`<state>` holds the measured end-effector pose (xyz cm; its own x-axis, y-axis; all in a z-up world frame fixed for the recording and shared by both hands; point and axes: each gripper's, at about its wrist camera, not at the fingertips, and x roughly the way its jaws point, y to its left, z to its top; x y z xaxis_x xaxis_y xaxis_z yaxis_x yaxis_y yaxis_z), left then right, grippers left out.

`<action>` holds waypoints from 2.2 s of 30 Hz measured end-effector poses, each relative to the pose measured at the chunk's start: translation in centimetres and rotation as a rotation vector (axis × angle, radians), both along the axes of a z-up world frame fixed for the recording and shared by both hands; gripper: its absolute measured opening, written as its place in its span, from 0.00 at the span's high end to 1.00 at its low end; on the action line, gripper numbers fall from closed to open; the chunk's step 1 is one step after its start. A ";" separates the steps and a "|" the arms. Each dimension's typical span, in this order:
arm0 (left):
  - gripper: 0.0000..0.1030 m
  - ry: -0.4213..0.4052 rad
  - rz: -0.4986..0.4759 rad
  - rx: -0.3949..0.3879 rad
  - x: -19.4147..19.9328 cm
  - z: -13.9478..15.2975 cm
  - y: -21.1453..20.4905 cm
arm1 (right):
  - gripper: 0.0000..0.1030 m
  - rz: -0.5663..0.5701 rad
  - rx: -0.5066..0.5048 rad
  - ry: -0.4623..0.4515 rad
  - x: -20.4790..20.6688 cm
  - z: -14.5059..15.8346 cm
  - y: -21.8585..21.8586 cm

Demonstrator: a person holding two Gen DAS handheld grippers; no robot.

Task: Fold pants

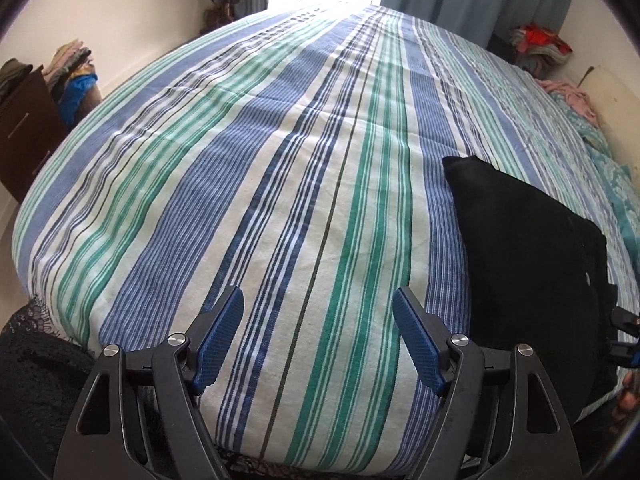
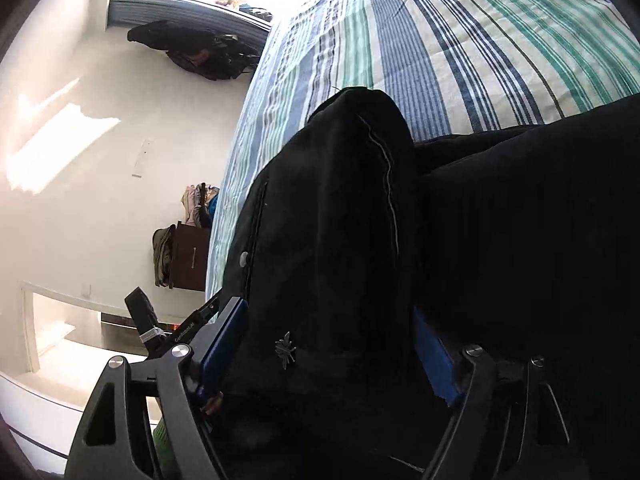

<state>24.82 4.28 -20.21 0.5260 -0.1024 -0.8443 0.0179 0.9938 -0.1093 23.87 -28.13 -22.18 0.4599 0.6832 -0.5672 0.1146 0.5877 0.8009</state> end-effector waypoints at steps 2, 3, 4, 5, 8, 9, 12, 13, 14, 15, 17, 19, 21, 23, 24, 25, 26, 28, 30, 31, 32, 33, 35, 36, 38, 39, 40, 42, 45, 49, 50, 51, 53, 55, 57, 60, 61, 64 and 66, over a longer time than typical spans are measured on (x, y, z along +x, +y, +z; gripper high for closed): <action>0.24 0.001 0.001 0.001 0.1 0.0 0.0 | 0.25 -0.023 -0.003 0.038 0.4 -0.9 -0.3; 0.24 0.001 0.003 0.001 0.1 -0.1 0.0 | 0.25 -0.036 0.006 0.037 0.4 -1.0 -0.4; 0.24 0.004 0.006 0.000 0.1 -0.1 0.1 | 0.25 -0.048 0.012 0.042 0.5 -1.1 -0.4; 0.24 0.007 0.009 -0.003 0.1 -0.2 0.1 | 0.23 -0.060 0.019 0.047 0.5 -1.3 -0.4; 0.24 0.015 0.020 -0.015 0.2 -0.4 0.4 | 0.16 -0.046 -0.019 0.043 0.5 -1.2 0.3; 0.24 0.017 0.025 -0.018 0.2 -0.4 0.5 | 0.13 -0.025 -0.041 0.038 0.8 -1.0 0.5; 0.24 0.023 0.034 -0.021 0.1 -0.5 0.7 | 0.50 0.049 -0.194 0.052 1.7 0.9 1.9; 0.24 0.025 0.037 -0.022 0.1 -0.5 0.8 | 0.59 0.063 -0.229 0.041 1.5 1.4 2.2; 0.24 0.027 0.039 -0.023 0.1 -0.5 0.9 | 0.68 0.061 -0.236 0.028 1.3 1.8 2.2; 0.24 0.028 0.040 -0.024 0.1 -0.5 0.9 | 0.76 0.058 -0.226 0.008 1.0 2.4 2.3; 0.24 0.026 0.044 -0.025 0.1 -0.5 1.0 | 0.80 0.033 -0.177 -0.043 0.2 3.6 1.8; 0.24 0.024 0.043 -0.026 0.1 -0.5 1.0 | 0.82 0.013 -0.107 -0.104 -0.7 5.3 0.8; 0.24 0.019 0.039 -0.024 0.1 -0.4 0.9 | 0.82 0.014 -0.057 -0.173 -1.6 7.4 0.4; 0.24 0.013 0.033 -0.019 0.0 -0.3 0.8 | 0.82 0.019 -0.025 -0.233 -2.4 9.6 0.1; 0.24 0.010 0.030 -0.016 0.0 -0.2 0.7 | 0.83 0.023 -0.007 -0.263 -2.9 10.5 -0.3; 0.24 0.008 0.027 -0.014 -0.1 -0.1 0.6 | 0.83 0.023 0.006 -0.286 -3.5 11.5 -0.6; 0.24 0.005 0.024 -0.014 -0.2 0.0 0.6 | 0.83 0.021 0.019 -0.304 -4.0 12.3 -1.1; 0.24 0.000 0.017 -0.018 -0.4 0.3 0.5 | 0.83 0.009 0.036 -0.329 -5.1 13.6 -2.4; 0.24 -0.011 0.008 -0.025 -0.7 0.7 0.4 | 0.83 -0.019 0.064 -0.339 -5.7 14.4 -3.4; 0.24 -0.016 0.004 -0.027 -0.7 0.9 0.4 | 0.83 -0.039 0.071 -0.340 -5.9 14.7 -4.2; 0.24 -0.022 -0.001 -0.028 -0.8 1.0 0.3 | 0.84 -0.056 0.072 -0.339 -6.5 14.6 -5.3; 0.24 -0.026 -0.006 -0.027 -0.8 1.1 0.2 | 0.85 -0.074 0.059 -0.337 -7.0 14.6 -6.2; 0.24 -0.032 -0.017 -0.022 -0.9 1.3 -0.1 | 0.86 -0.126 0.055 -0.315 -7.9 13.8 -8.2; 0.24 -0.034 -0.023 -0.019 -0.9 1.3 -0.3 | 0.86 -0.155 0.056 -0.299 -8.4 13.1 -9.4; 0.24 -0.037 -0.040 -0.009 -1.1 1.3 -0.9 | 0.86 -0.203 0.045 -0.254 -9.6 11.0 -11.4; 0.24 -0.039 -0.052 -0.002 -1.2 1.3 -1.2 | 0.86 -0.224 0.042 -0.226 -10.0 9.7 -12.3; 0.24 -0.042 -0.066 0.008 -1.4 1.3 -1.6 | 0.87 -0.245 0.032 -0.194 -10.5 8.1 -13.0; 0.24 -0.048 -0.096 0.031 -1.7 1.3 -2.5 | 0.87 -0.279 -0.001 -0.120 -11.1 4.7 -14.0; 0.24 -0.052 -0.142 0.060 -2.3 1.2 -3.8 | 0.88 -0.287 -0.109 -0.028 -11.1 0.9 -13.8; 0.24 -0.058 -0.186 0.070 -3.5 1.9 -5.5 | 0.78 -0.291 -0.183 -0.013 -10.3 1.5 -13.4; 0.24 -0.068 -0.196 0.064 -3.9 2.4 -6.0 | 0.72 -0.283 -0.247 -0.015 -10.1 2.5 -13.3; 0.24 -0.080 -0.214 0.052 -4.4 3.0 -6.7 | 0.71 -0.275 -0.328 -0.033 -9.9 3.9 -13.3; 0.24 -0.095 -0.266 0.027 -5.5 4.0 -8.6 | 0.71 -0.262 -0.457 -0.089 -9.7 6.9 -12.9; 0.23 -0.088 -0.331 0.019 -6.3 4.5 -11.0 | 0.71 -0.216 -0.492 -0.160 -9.0 9.6 -11.9; 0.23 -0.063 -0.394 0.034 -7.1 4.4 -13.5 | 0.71 -0.134 -0.520 -0.213 -8.4 11.5 -9.6; 0.23 -0.018 -0.471 0.098 -8.2 3.0 -16.5 | 0.71 -0.005 -0.594 -0.233 -8.3 11.2 -5.1; 0.23 0.001 -0.503 0.143 -8.6 2.1 -17.5 | 0.71 0.020 -0.631 -0.226 -8.4 10.6 -3.7; 0.23 0.039 -0.567 0.225 -9.5 -0.2 -18.8 | 0.73 0.064 -0.706 -0.054 -9.0 4.9 -2.3; 0.23 0.038 -0.569 0.201 -9.7 0.3 -18.4 | 0.73 0.045 -0.704 -0.055 -9.9 3.2 -2.3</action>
<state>15.09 -14.08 -19.93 0.4042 -0.1953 -0.8936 0.5524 0.8308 0.0683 14.01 -30.42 -19.01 0.4804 0.1821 -0.8579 0.0479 0.9713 0.2329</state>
